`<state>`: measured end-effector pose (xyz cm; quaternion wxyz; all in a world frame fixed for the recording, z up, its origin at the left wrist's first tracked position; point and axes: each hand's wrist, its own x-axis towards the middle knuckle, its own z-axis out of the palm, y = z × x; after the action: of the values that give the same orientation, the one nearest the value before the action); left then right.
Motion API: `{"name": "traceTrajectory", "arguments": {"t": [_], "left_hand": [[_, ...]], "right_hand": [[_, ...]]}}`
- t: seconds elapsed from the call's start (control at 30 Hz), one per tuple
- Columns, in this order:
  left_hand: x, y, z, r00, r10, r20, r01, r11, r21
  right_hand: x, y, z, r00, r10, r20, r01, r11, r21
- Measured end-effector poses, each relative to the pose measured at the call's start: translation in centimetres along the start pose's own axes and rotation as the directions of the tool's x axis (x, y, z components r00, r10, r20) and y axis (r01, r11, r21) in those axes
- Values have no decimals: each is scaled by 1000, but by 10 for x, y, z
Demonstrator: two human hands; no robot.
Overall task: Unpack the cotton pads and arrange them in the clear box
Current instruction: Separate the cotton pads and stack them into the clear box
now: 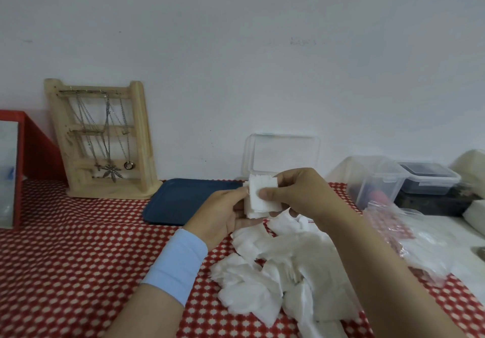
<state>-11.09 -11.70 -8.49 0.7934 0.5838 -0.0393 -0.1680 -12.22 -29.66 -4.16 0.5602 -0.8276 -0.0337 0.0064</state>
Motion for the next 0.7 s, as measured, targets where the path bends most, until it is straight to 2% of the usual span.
{"name": "traceTrajectory", "arguments": {"t": [0.13,0.23,0.27,0.37,0.43,0.53,0.63,0.7], "left_hand": [[0,2,2,1000,-21,14,21,1000,-5],[-1,4,1,997,-71,43,74,994,-80],[-1,4,0,996,-65,57,68,996,-62],[-3,2,-6,997,15,82,-28,987,158],[0,0,-13,999,34,19,-37,979,200],[3,0,-23,991,55,-119,-34,985,167],[5,1,-29,983,67,-172,-39,986,161],[5,1,-28,981,62,-183,-33,987,156]], "right_hand": [[4,3,6,998,-10,-68,0,989,-148],[6,4,7,995,-17,-99,-5,976,-218],[6,5,8,993,-22,-117,-5,974,-226],[9,8,9,989,-9,-147,-33,960,-276],[8,8,5,991,-9,-133,-34,949,-314],[5,7,-8,998,25,49,1,878,-478],[-1,9,-7,938,200,283,57,717,-695],[-2,11,-2,922,226,315,83,679,-729]]}}
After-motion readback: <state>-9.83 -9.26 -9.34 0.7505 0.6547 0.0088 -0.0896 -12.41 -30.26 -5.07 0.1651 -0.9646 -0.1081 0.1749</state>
